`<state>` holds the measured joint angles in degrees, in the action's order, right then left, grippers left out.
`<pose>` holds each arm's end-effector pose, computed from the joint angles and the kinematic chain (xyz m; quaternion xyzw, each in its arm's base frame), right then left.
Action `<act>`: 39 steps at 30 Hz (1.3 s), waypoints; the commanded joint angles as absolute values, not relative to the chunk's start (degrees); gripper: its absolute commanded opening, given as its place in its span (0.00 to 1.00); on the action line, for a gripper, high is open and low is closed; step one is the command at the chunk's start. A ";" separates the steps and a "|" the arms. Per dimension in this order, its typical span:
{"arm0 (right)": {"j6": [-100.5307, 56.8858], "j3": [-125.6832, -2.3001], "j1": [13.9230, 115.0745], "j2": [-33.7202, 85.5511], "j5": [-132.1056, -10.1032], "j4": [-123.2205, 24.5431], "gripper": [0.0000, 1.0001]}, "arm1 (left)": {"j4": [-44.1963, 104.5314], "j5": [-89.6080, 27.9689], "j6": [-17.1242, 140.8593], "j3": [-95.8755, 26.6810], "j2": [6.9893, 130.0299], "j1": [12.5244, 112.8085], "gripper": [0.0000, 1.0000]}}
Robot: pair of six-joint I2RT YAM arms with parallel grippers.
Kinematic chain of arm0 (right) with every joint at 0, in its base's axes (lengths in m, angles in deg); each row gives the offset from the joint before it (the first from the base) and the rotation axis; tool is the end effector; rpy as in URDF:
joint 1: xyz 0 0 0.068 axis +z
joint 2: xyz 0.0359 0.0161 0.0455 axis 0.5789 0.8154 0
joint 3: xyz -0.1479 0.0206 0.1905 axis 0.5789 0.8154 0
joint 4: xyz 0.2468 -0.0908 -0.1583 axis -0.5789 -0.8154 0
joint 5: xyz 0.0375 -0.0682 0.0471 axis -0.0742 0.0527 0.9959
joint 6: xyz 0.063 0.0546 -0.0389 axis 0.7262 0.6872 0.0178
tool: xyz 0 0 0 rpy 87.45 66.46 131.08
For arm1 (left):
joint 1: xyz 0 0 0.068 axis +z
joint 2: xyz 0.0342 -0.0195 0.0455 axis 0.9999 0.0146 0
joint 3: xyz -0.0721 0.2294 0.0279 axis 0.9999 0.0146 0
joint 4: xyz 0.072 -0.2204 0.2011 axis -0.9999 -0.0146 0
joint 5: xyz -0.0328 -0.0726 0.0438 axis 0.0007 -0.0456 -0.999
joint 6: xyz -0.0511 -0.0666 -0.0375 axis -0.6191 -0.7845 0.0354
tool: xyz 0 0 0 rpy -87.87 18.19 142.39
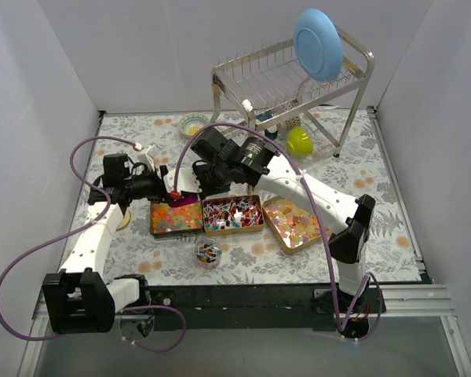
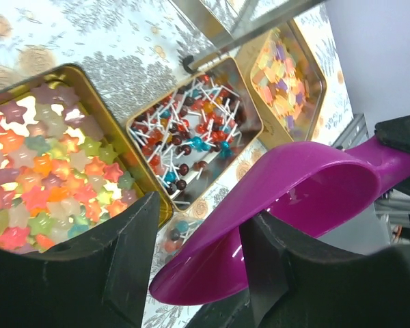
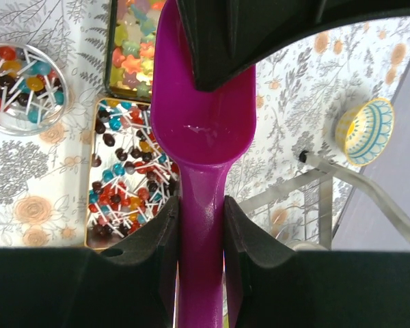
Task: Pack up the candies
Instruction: Adjust the spatula, then scoop the fake candies from the storage box.
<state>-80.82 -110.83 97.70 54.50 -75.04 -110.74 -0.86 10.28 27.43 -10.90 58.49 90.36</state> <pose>0.2149 0.4212 0.3370 -0.7940 0.4972 0.0610 0.3445 0.3114 -0.0561 0.2050 -0.1933 0.8344 -0.4879 0.1683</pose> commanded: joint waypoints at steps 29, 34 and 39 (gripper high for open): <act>-121.09 -115.89 97.86 71.22 -98.34 -103.50 0.01 | -20.28 -5.95 5.07 0.30 59.99 112.99 0.00; -123.64 -115.54 97.77 72.27 -100.98 -102.45 0.01 | -20.80 -3.59 2.17 3.28 61.83 112.28 0.00; -126.72 -113.69 97.95 73.15 -104.58 -99.81 0.01 | -19.14 -2.87 1.73 3.39 62.62 111.58 0.00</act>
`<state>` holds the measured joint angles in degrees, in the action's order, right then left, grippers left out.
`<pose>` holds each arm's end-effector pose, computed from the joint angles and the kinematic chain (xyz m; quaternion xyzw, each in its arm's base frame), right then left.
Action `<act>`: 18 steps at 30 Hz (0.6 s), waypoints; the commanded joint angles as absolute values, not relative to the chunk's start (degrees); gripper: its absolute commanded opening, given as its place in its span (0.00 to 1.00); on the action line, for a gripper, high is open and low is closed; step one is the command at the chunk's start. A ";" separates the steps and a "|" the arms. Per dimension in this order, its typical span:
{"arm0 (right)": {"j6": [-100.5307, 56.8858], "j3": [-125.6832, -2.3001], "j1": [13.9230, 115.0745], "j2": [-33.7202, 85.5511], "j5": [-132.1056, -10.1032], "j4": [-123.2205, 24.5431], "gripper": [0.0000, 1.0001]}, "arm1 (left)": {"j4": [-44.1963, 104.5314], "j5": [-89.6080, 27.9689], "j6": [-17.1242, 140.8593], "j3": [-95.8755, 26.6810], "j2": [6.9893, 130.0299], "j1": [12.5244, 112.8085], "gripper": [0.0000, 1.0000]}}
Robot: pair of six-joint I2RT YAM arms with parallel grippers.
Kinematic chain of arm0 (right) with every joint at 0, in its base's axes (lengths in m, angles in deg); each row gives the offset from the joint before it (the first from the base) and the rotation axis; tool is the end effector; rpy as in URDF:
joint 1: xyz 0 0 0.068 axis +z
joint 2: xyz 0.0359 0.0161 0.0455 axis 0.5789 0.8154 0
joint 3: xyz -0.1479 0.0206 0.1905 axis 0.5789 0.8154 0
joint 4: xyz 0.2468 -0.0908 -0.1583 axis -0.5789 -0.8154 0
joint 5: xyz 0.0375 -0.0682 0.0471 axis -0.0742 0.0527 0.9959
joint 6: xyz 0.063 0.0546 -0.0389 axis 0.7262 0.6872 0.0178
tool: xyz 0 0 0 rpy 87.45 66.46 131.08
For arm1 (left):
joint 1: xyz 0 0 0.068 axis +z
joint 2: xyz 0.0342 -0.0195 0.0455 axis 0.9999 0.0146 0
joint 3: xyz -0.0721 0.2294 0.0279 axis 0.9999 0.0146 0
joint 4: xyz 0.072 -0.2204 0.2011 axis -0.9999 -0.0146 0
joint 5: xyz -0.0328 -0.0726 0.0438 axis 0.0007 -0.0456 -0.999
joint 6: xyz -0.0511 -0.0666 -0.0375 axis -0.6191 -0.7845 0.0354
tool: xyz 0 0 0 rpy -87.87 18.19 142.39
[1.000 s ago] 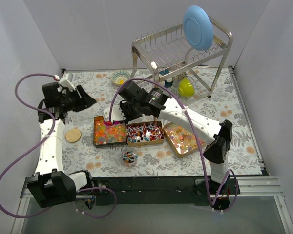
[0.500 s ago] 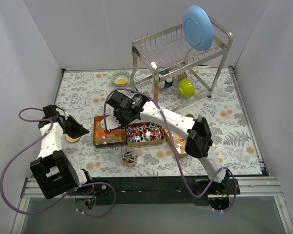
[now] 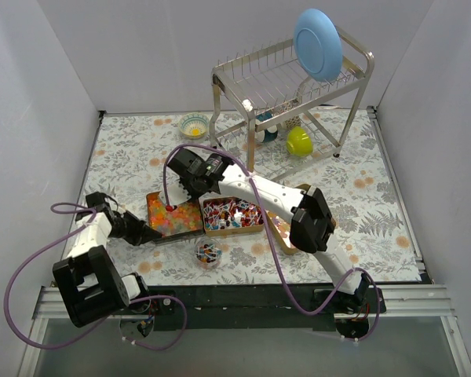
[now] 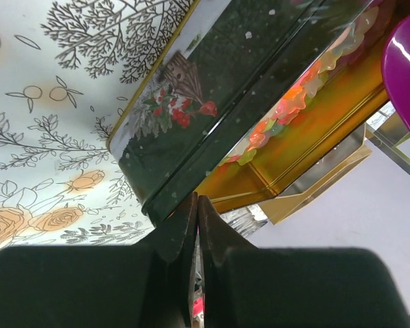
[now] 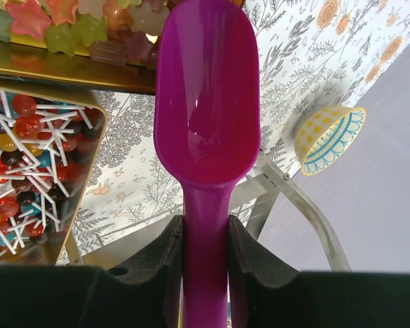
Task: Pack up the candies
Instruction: Scoop the fake candies from the storage box.
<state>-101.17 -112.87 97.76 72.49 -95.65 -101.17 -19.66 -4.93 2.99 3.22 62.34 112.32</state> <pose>0.2735 0.4711 0.2148 -0.8560 0.4024 -0.1657 0.2792 0.2304 0.0482 0.0710 0.6825 -0.6667 0.2931 0.0611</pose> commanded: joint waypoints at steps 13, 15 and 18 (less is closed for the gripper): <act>-131.38 -107.10 100.41 73.60 -108.72 -95.15 0.01 | -17.55 2.58 4.89 -3.20 66.40 110.35 0.00; -131.64 -106.05 100.85 73.42 -109.15 -95.24 0.01 | -18.25 3.37 5.42 -5.05 67.02 110.17 0.01; -132.08 -103.94 101.64 72.72 -109.07 -94.54 0.01 | -18.95 3.37 5.60 -8.04 67.89 110.26 0.00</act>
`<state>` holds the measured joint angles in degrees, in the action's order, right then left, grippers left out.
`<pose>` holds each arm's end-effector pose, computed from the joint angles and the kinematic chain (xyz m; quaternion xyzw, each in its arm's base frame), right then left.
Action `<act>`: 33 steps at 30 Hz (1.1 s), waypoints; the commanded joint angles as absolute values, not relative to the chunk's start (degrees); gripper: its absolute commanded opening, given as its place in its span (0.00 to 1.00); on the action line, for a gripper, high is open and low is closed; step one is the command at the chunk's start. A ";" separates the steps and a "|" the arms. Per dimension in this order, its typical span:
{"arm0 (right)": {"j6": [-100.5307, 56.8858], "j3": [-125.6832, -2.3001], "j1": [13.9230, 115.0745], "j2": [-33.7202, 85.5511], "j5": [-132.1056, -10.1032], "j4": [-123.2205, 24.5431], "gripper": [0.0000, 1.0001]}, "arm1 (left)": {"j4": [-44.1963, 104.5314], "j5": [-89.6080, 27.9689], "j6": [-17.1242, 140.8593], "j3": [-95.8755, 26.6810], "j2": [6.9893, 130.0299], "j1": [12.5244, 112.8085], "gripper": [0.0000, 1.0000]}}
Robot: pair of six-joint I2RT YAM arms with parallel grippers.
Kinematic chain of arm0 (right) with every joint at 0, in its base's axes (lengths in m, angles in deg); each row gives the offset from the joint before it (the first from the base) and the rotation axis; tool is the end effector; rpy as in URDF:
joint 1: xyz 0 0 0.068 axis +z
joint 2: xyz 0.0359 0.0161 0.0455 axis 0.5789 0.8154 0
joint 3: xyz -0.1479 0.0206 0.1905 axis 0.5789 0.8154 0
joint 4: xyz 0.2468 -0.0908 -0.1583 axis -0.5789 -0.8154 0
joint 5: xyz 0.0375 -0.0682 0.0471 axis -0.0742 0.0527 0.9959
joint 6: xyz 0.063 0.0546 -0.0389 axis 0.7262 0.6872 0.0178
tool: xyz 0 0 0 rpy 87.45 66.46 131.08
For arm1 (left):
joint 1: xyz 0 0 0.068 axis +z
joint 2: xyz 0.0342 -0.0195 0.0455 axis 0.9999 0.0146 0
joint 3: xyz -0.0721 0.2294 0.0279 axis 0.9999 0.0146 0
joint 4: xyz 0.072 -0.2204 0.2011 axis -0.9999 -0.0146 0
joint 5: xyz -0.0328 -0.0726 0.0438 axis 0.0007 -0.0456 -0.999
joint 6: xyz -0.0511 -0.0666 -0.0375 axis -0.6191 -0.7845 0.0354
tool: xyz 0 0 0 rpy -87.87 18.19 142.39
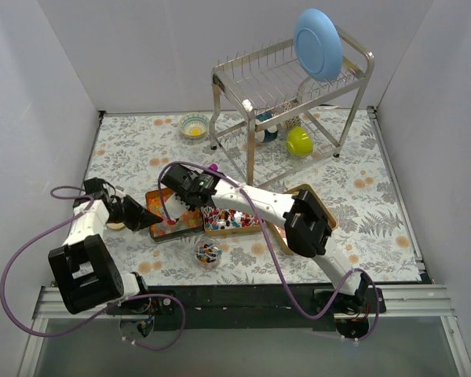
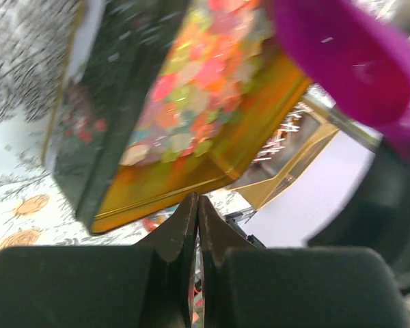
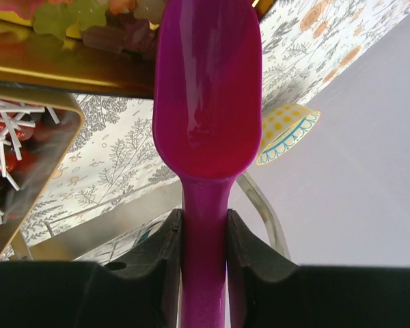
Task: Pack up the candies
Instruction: Scoop the fake candies from the storage box.
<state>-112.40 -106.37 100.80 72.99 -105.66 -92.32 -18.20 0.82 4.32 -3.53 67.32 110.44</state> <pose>0.2626 0.4844 0.1844 -0.8717 0.3154 -0.2666 0.2638 0.2619 0.0452 0.0920 0.6419 -0.6819 0.3458 0.0583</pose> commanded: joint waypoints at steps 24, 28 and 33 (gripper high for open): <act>-122.33 -101.03 104.98 70.78 -104.85 -99.63 0.01 | -29.60 -7.63 4.19 -1.19 67.89 120.98 0.00; -121.10 -101.65 105.07 71.48 -103.80 -100.25 0.01 | -27.23 -5.78 3.66 2.14 69.39 120.11 0.00; -119.26 -102.96 105.16 72.89 -102.30 -101.12 0.01 | -24.32 -5.07 3.13 3.03 70.62 118.96 0.00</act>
<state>-111.55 -102.46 104.60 72.10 -107.30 -91.83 -27.31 -7.64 3.52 2.48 70.18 119.71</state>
